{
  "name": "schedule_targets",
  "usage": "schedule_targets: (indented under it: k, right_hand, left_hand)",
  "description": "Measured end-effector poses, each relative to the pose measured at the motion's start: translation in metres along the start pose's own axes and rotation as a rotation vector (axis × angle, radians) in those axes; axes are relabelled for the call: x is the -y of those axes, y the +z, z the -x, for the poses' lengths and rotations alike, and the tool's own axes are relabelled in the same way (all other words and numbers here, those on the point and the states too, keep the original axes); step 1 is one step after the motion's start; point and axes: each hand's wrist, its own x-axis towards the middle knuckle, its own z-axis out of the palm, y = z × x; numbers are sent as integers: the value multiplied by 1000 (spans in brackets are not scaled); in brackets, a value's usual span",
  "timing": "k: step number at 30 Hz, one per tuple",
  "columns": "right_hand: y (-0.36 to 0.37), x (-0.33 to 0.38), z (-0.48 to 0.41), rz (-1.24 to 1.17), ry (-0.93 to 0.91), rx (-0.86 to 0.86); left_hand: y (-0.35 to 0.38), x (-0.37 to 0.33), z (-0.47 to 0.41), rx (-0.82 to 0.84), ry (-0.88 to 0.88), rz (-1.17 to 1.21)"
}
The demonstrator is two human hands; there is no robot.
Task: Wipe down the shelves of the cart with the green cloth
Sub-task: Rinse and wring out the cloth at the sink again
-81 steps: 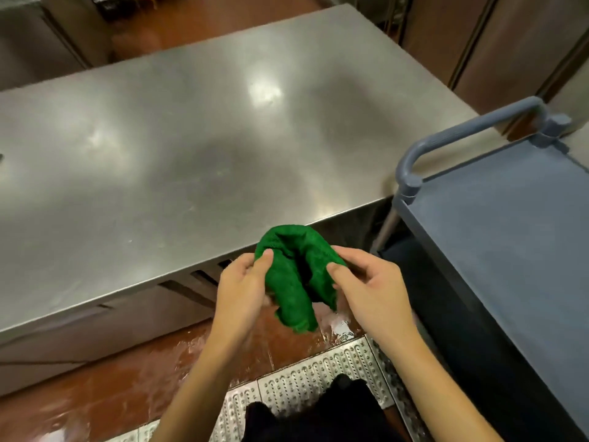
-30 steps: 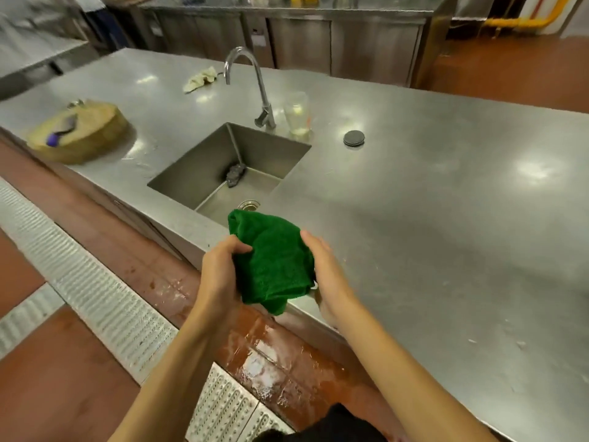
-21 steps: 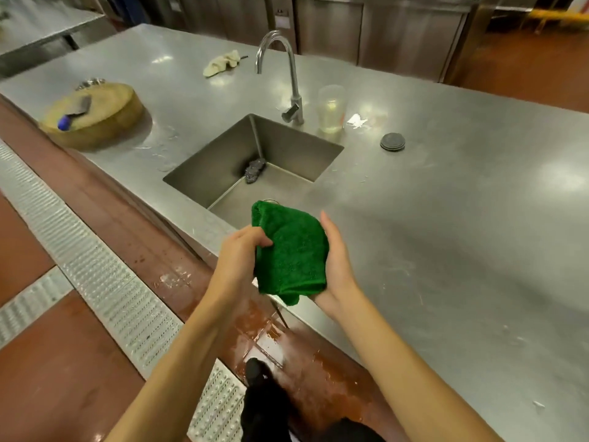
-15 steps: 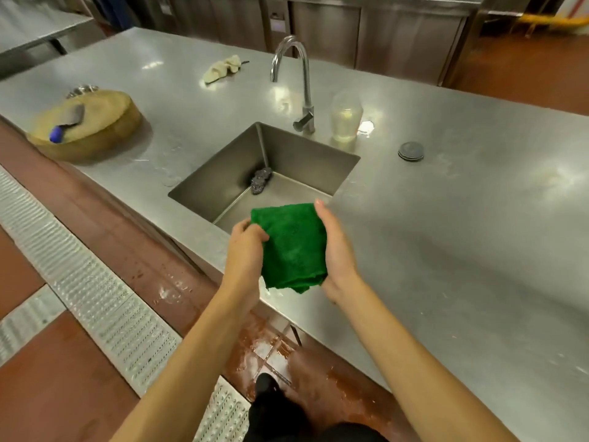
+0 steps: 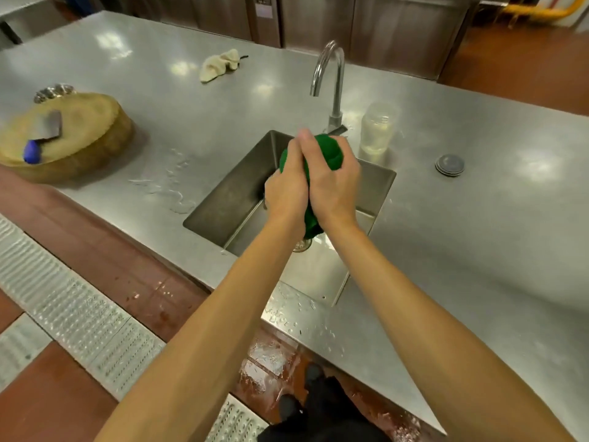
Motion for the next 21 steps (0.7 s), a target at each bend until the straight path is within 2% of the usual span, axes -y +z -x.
schedule_targets:
  k: [8, 17, 21]
  right_hand:
    - [31, -19, -68, 58, -26, -78]
    - [37, -42, -105, 60, 87, -55]
    - [41, -44, -111, 79, 72, -50]
  left_hand:
    - [19, -25, -71, -129, 93, -112]
    - [32, -24, -114, -109, 81, -191]
    - [32, -24, -122, -91, 86, -212]
